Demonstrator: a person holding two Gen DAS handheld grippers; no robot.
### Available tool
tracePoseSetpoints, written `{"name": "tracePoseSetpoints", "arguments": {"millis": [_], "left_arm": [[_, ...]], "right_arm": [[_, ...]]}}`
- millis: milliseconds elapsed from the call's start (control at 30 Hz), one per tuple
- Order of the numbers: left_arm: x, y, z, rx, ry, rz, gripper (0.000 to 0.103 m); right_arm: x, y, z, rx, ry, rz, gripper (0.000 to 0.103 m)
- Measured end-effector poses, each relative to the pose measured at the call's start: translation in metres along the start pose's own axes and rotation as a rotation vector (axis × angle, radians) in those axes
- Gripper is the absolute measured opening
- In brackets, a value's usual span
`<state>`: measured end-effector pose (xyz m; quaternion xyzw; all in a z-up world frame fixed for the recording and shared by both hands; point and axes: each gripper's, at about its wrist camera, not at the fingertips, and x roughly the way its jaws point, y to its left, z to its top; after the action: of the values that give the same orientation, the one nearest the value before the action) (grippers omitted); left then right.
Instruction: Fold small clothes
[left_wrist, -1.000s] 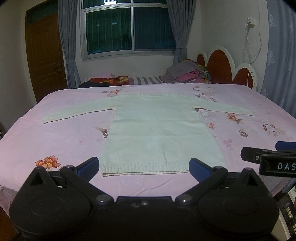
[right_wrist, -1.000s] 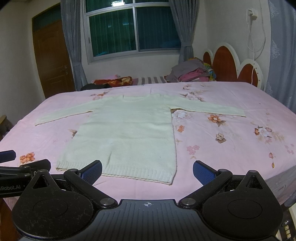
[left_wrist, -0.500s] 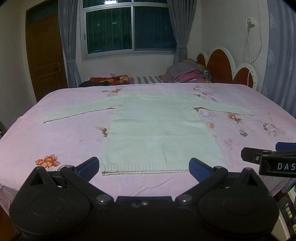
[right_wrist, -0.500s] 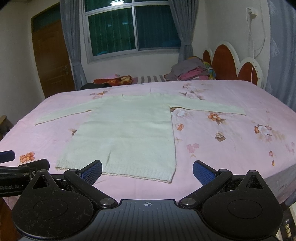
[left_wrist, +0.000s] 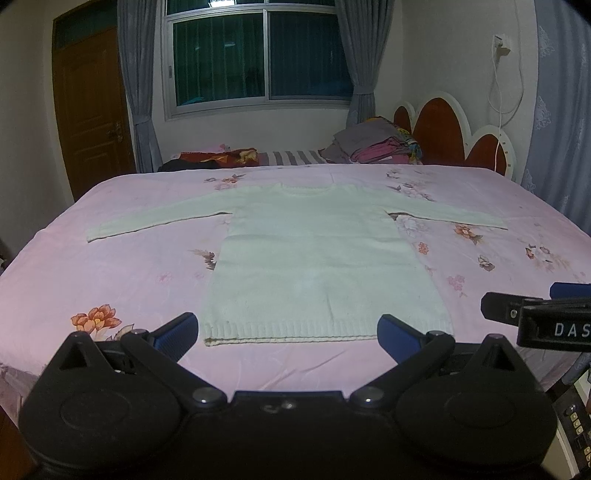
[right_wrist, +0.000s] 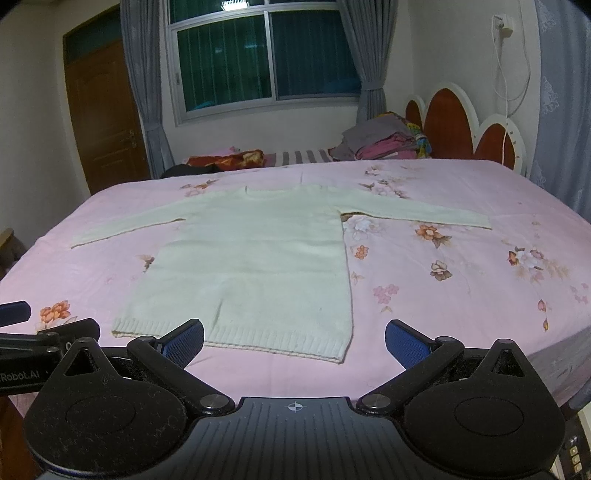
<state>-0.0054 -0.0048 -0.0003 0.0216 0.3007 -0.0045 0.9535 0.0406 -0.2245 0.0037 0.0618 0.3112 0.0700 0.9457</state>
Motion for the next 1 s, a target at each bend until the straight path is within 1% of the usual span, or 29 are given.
{"name": "tracePoseSetpoints", "arguments": {"millis": [300, 533, 767, 867, 1000], "left_arm": [[0.004, 0.007, 0.003, -0.001, -0.008, 0.017, 0.103], [0.027, 0.028, 0.027, -0.042, -0.035, 0.057, 0.103], [0.072, 0.039, 0.055, -0.029, -0.026, 0.046, 0.103], [0.096, 0.042, 0.068, -0.032, -0.025, 0.02, 0.103], [0.132, 0.048, 0.084, -0.03, -0.009, 0.005, 0.103]], "right_arm": [[0.005, -0.004, 0.002, 0.011, -0.003, -0.004, 0.103], [0.03, -0.015, 0.017, 0.033, 0.001, -0.043, 0.103], [0.068, -0.025, 0.047, 0.047, -0.006, -0.076, 0.103], [0.088, -0.026, 0.063, 0.05, -0.012, -0.095, 0.103], [0.119, -0.027, 0.085, 0.053, -0.017, -0.123, 0.103]]}}
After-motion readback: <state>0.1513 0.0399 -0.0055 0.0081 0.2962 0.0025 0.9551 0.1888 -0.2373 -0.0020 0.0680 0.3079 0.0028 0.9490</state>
